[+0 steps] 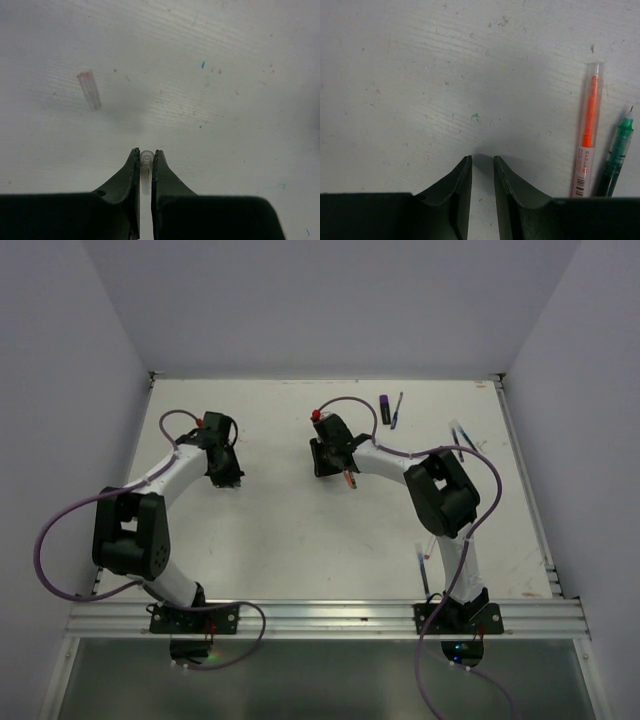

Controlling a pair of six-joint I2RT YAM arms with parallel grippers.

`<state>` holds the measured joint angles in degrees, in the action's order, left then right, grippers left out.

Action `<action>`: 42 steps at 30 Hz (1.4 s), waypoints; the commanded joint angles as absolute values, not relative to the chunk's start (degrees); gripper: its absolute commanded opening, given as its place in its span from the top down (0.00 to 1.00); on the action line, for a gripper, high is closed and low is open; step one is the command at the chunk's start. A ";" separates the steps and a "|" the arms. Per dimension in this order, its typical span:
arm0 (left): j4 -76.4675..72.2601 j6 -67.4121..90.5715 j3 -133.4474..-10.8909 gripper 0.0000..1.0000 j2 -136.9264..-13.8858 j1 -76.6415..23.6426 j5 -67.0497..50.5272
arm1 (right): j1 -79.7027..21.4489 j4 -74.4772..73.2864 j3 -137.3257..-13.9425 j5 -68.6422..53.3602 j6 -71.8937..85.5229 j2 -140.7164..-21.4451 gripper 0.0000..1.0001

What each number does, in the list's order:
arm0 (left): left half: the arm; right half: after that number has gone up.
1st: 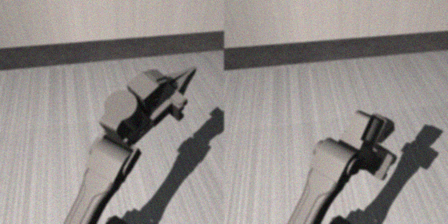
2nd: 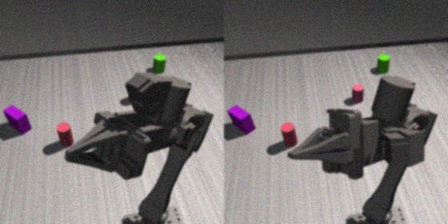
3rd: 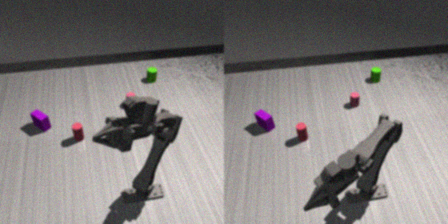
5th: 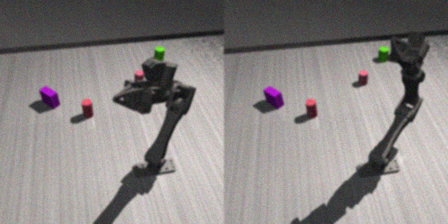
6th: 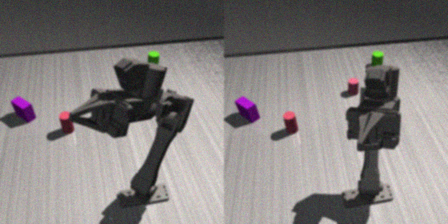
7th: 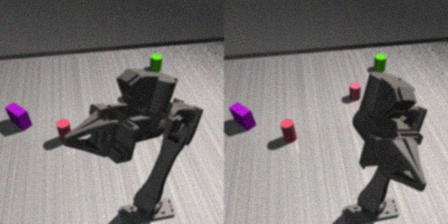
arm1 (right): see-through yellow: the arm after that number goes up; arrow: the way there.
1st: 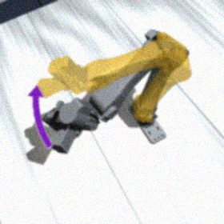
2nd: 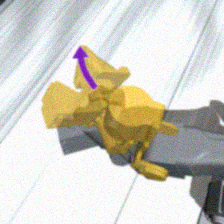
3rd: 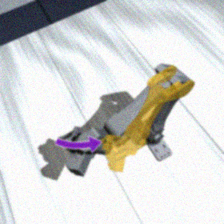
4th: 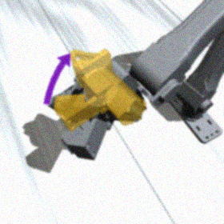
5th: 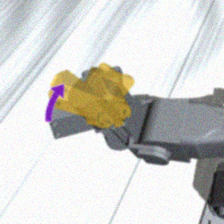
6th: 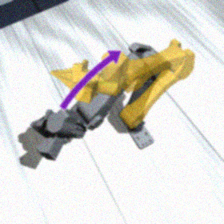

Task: Open the pen caps

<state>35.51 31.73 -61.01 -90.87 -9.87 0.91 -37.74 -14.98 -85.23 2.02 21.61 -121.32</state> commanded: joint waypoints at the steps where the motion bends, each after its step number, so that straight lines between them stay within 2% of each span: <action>1: 38.05 29.71 -63.98 1.00 -92.37 -9.23 8.16 | -37.71 -16.08 -85.08 0.97 20.48 -119.97 0.72; 17: 40.70 26.89 -74.26 0.99 -106.16 -8.26 16.00 | -37.71 -14.50 -83.32 -0.88 20.13 -120.24 0.72; 28: 39.99 25.93 -77.34 0.87 -110.30 -8.26 13.62 | -37.71 -14.33 -83.32 -1.14 19.69 -120.06 0.71; 42: 38.41 26.54 -74.97 0.75 -110.92 -8.26 13.01 | -37.71 -13.97 -82.88 -1.41 20.21 -119.97 0.71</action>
<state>39.81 26.79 -75.11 -110.76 -8.64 12.93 -37.74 -12.36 -84.23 -1.02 20.75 -121.32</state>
